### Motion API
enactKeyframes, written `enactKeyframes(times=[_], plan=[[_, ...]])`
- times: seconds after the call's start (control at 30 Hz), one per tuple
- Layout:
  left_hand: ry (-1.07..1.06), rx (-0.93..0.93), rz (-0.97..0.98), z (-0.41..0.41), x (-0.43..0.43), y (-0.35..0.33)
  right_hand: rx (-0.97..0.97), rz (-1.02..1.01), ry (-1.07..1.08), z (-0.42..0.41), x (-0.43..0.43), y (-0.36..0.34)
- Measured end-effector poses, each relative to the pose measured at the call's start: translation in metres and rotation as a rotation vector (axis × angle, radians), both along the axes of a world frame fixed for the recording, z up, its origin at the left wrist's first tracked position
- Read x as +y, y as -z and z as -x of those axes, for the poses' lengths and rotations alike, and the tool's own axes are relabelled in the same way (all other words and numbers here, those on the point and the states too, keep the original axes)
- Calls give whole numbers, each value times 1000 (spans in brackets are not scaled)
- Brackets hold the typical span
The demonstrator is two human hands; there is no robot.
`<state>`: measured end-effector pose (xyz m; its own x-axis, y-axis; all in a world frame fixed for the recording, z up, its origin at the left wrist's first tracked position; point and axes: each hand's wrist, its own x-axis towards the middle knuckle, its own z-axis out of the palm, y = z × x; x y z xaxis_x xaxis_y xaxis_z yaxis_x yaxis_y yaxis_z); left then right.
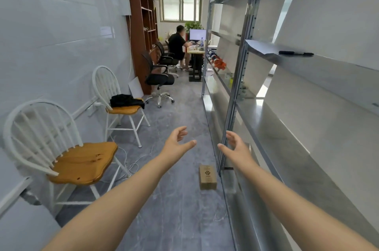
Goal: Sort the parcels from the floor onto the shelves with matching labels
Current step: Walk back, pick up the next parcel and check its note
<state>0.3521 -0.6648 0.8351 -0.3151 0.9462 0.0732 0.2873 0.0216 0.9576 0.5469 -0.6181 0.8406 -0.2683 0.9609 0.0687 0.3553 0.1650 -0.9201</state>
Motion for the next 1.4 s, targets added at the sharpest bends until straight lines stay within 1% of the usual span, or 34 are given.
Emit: enactKeyframes(times=[0.1, 0.3, 0.63, 0.77, 0.87, 1.1, 1.27, 1.4], plan=[[-35, -24, 15, 7, 30, 6, -9, 21, -20, 11, 32, 8], [-50, -5, 40, 38, 105, 20, -39, 41, -29, 43, 110, 23], [20, 16, 115, 129, 267, 44, -27, 136, 44, 120, 270, 44], [71, 46, 130, 156, 334, 52, -15, 127, 62, 147, 329, 47], [62, 32, 157, 169, 375, 64, -21, 153, 59, 161, 366, 59], [26, -23, 249, 186, 464, 112, -56, 258, 75, 179, 458, 111], [-35, -105, 341, 191, 520, 162, -88, 348, 65, 184, 522, 160], [3, -88, 417, 199, 557, 209, -110, 439, 78, 191, 557, 214]])
